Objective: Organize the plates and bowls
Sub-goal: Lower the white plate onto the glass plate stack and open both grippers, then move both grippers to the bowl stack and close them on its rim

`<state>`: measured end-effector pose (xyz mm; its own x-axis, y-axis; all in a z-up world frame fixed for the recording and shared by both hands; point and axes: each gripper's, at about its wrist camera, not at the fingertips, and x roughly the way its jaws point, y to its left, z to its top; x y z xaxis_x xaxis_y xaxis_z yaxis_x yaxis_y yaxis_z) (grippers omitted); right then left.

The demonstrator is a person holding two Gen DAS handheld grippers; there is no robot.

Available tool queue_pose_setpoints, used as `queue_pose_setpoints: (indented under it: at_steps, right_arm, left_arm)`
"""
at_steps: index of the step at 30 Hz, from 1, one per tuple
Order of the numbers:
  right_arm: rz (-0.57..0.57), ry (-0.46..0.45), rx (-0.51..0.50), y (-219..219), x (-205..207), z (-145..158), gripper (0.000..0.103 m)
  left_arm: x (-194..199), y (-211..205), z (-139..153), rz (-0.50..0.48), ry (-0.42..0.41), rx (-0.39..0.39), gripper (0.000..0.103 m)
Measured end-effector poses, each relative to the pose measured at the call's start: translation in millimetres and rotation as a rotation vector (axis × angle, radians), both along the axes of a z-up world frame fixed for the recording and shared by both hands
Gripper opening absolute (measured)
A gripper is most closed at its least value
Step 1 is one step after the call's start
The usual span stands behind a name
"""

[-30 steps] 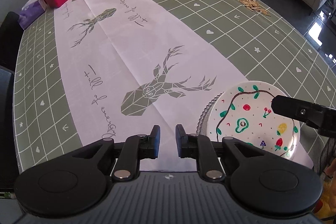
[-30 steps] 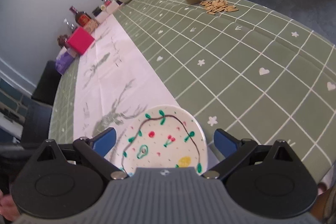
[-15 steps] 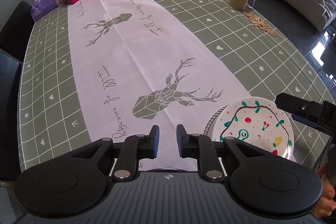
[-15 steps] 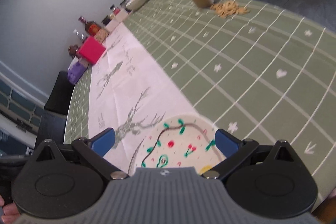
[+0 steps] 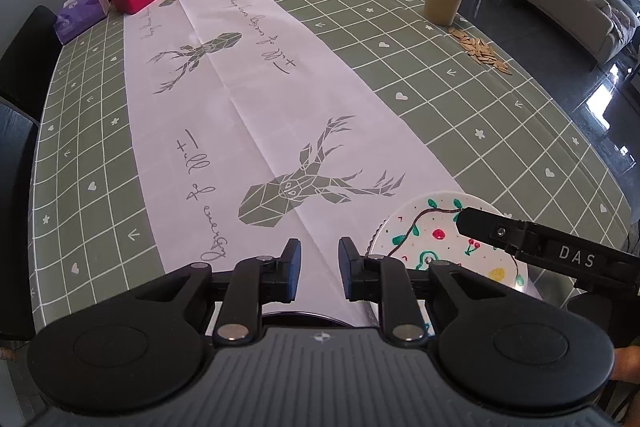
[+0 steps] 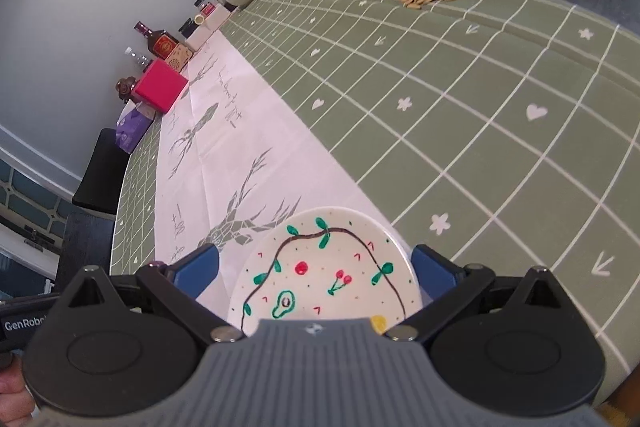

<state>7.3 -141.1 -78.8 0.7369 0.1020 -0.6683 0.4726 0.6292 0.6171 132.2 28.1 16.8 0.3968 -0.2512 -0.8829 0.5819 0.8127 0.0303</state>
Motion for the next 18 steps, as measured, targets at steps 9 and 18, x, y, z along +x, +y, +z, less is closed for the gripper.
queue_pose_setpoints:
  at_steps: [9, 18]
  right_arm:
    - [0.061, -0.054, 0.035, -15, -6, 16, 0.1]
    - [0.127, -0.148, 0.014, -22, -21, 43, 0.1]
  left_arm:
    - [-1, 22, 25, 0.069, -0.02, -0.072, 0.026]
    - [-33, 62, 55, 0.198, -0.147, -0.183, 0.045]
